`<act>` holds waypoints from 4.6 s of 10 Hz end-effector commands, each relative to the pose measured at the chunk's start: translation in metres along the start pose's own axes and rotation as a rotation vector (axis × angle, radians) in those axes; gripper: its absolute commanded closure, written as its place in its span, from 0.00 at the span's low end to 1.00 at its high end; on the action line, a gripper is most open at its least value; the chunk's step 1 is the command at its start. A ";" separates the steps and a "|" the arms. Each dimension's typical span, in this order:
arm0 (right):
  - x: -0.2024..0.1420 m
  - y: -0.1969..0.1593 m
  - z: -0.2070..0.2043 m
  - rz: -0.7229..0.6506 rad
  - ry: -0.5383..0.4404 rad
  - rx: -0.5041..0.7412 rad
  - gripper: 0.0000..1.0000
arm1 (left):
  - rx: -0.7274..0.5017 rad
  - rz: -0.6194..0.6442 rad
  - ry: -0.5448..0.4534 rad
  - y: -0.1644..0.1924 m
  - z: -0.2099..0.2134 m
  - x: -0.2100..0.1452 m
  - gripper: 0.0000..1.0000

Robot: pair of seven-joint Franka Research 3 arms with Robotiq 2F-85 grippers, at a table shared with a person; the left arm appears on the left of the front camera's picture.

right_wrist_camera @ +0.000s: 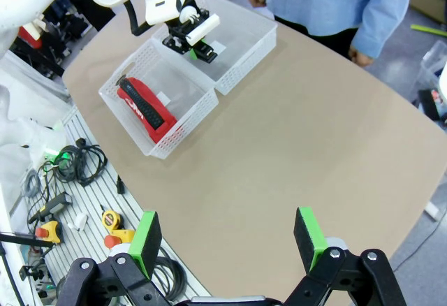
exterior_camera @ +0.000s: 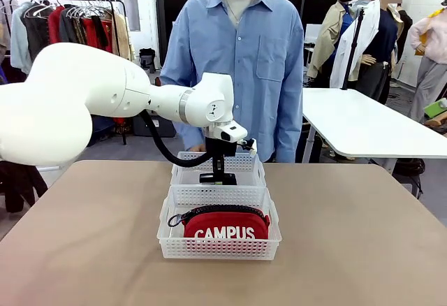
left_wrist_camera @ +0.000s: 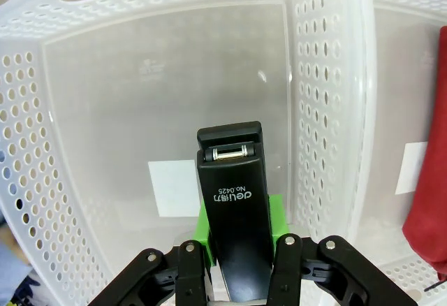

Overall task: Distribute items into two baskets.
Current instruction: Place the picked Stapler into the Organizing basket as instructed by the person.

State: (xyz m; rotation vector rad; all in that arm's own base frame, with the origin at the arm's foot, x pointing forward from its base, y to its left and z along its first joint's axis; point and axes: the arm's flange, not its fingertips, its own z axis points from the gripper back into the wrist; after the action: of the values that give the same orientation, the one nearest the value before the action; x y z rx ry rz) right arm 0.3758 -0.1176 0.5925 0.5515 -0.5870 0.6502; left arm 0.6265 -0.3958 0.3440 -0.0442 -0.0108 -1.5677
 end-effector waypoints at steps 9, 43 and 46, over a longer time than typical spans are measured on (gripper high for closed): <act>0.001 0.001 0.000 0.003 -0.002 0.002 0.00 | -0.046 -0.026 0.011 0.027 0.003 0.009 1.00; 0.001 0.001 0.000 0.003 -0.002 0.002 0.00 | -0.065 0.002 0.028 0.018 0.032 0.000 0.00; 0.001 0.001 0.000 0.003 -0.002 0.002 0.00 | -0.069 0.002 0.030 0.018 0.029 0.000 0.00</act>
State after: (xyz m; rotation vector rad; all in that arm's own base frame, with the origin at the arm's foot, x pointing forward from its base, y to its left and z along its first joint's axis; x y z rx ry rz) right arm 0.3758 -0.1176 0.5925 0.5515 -0.5869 0.6502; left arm 0.6450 -0.3951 0.3722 -0.0749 0.0676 -1.5664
